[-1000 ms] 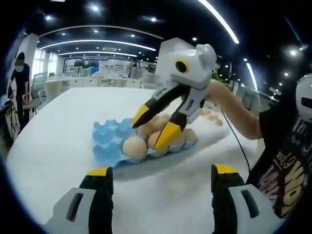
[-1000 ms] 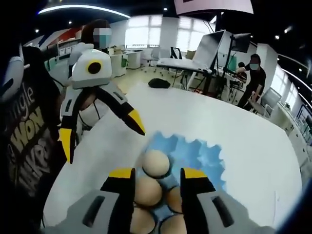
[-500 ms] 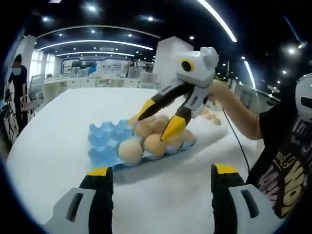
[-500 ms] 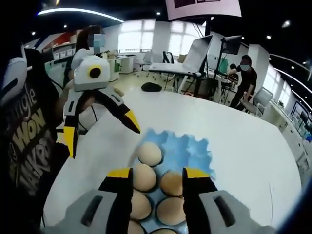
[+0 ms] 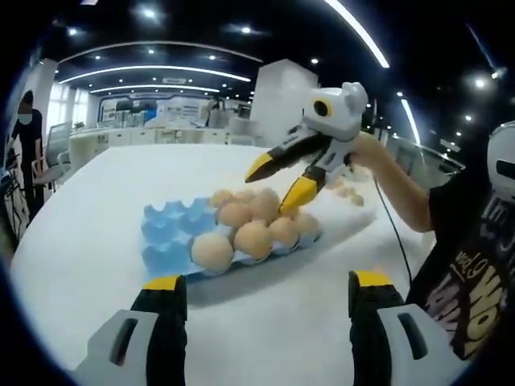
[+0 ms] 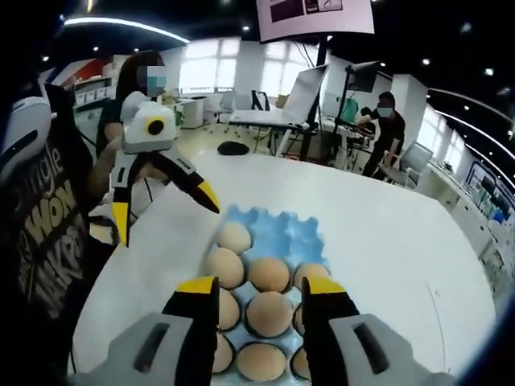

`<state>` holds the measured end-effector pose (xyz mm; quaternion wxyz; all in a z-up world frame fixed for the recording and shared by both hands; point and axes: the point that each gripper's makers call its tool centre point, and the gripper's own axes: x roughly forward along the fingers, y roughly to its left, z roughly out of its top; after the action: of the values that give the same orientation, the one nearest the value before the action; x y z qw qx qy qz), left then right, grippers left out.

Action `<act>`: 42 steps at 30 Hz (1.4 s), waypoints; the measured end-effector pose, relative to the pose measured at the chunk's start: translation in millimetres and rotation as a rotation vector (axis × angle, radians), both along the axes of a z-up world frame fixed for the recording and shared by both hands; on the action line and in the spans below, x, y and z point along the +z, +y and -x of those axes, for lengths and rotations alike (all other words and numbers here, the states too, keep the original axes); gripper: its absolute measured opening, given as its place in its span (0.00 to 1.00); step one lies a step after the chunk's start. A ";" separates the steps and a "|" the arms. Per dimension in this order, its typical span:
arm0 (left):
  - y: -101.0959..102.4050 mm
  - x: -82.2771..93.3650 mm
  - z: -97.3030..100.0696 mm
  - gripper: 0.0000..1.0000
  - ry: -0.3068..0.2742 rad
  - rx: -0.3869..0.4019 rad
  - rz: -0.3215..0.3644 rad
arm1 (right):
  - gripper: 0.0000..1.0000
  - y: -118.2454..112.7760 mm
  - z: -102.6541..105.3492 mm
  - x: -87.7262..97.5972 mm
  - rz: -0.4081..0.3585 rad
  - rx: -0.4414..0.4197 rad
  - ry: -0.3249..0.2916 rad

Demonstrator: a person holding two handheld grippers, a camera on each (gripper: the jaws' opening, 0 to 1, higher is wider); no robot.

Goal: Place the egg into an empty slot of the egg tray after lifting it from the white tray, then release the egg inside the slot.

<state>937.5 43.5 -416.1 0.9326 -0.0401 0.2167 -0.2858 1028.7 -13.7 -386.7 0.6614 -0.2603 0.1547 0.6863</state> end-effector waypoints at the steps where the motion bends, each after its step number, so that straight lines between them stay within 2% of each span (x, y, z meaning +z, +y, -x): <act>1: 0.1 -0.4 -0.3 0.84 0.001 0.000 -0.001 | 0.42 -3.5 -2.3 1.2 -0.006 -0.012 0.001; 6: -2.6 -0.9 -2.1 0.84 0.000 -0.010 -0.002 | 0.46 -16.8 -11.5 3.9 -0.020 -0.066 -0.007; 28: -14.7 0.3 -3.9 0.84 0.002 -0.032 -0.004 | 0.44 -91.4 -42.6 7.8 -0.060 -0.240 -0.008; 37: -19.0 1.8 -3.7 0.84 0.000 -0.037 -0.006 | 0.43 -115.3 -44.2 9.7 -0.069 -0.277 -0.021; 42: -21.7 2.6 -2.3 0.84 0.000 -0.042 -0.009 | 0.42 -127.7 -43.5 8.1 -0.071 -0.292 -0.005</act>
<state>939.8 21.8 -413.5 0.9265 -0.0315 0.2188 -0.3046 1072.3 -141.4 -378.5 0.7635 -0.2131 0.1647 0.5870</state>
